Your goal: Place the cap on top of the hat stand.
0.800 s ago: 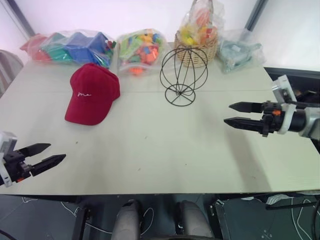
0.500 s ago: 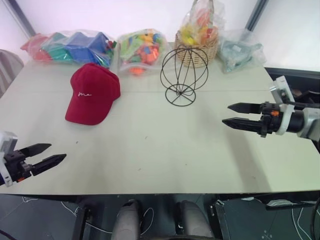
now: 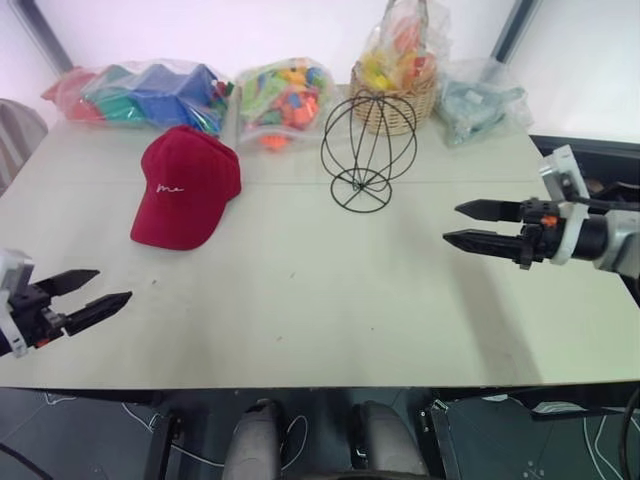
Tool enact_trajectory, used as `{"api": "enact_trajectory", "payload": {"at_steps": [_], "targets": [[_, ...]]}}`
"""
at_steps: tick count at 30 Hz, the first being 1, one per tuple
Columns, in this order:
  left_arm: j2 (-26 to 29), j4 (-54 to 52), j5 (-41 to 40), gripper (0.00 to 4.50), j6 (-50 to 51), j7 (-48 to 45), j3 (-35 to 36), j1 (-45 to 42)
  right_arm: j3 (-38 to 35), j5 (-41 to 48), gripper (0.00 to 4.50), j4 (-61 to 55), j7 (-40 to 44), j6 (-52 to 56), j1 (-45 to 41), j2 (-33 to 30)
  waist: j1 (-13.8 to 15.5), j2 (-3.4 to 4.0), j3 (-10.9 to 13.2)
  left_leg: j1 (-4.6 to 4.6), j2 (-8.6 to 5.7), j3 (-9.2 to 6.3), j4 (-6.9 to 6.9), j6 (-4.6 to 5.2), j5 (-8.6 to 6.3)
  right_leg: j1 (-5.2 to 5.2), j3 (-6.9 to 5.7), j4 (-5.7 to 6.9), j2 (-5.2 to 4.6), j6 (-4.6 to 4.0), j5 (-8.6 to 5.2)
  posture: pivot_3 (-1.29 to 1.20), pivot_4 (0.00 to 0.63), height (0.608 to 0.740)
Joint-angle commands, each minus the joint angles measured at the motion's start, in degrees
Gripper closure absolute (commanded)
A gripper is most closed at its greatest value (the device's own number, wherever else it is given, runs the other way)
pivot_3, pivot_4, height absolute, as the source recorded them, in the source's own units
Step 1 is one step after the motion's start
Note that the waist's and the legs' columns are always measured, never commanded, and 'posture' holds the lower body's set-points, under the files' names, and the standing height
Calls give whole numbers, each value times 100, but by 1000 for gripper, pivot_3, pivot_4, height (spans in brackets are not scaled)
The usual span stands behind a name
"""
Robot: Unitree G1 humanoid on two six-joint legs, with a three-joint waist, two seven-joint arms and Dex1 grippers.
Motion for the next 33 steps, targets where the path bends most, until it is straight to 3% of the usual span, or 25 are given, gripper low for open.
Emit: {"api": "enact_trajectory", "payload": {"at_steps": [1,6,10,12,15,18,23,27,33], "targets": [[-10,50,145,33,-261,-20,-2,-55,-88,28,0,-64,-29,-43,-90,19,1,0,0,0,0,0,0,0,0,0,0,0,0,0,0,0,150,740],[-44,163,403,33,-654,47,-105,-134,-103,25,0,-48,-37,-59,-87,18,0,0,0,0,0,0,0,0,0,0,0,1,0,0,0,0,150,740],[85,790,1804,33,-2673,294,-460,-94,-109,-3,0,24,-10,-86,-123,-21,3,0,0,0,0,0,0,0,0,0,0,0,1,0,0,0,150,740],[255,1505,2681,33,-4321,425,-777,-76,-80,-14,0,65,-3,-103,-170,2,-2,0,0,1,0,3,0,0,0,-2,0,0,1,0,0,0,150,740],[445,2431,3348,33,-5939,584,-1192,-302,-33,-20,0,100,6,-119,-225,65,2,1,-1,1,1,4,-1,0,0,-3,0,0,1,-1,0,0,150,740],[587,3689,4360,33,-7741,1534,-1770,-1143,46,33,0,19,4,-72,-248,177,24,-1,-1,0,1,4,-1,0,0,-2,-1,1,-3,-2,0,0,150,740],[688,5152,5953,33,-9303,3489,-2560,-2480,-109,367,0,-304,-144,220,-188,347,41,-2,-3,-4,-5,10,5,0,0,0,-2,1,-12,2,4,0,150,740],[870,5775,7089,33,-9735,5029,-3202,-3036,-355,903,0,-750,-411,639,-71,507,-2,-2,-3,-4,-5,12,3,1,0,-2,-2,3,-11,5,5,0,150,740],[1046,6243,8897,33,-9604,7335,-4576,-3907,-758,1578,0,-1442,-837,1074,422,570,34,-4,-3,-3,-2,8,5,1,0,-1,-3,10,-5,8,7,0,150,740]]}}
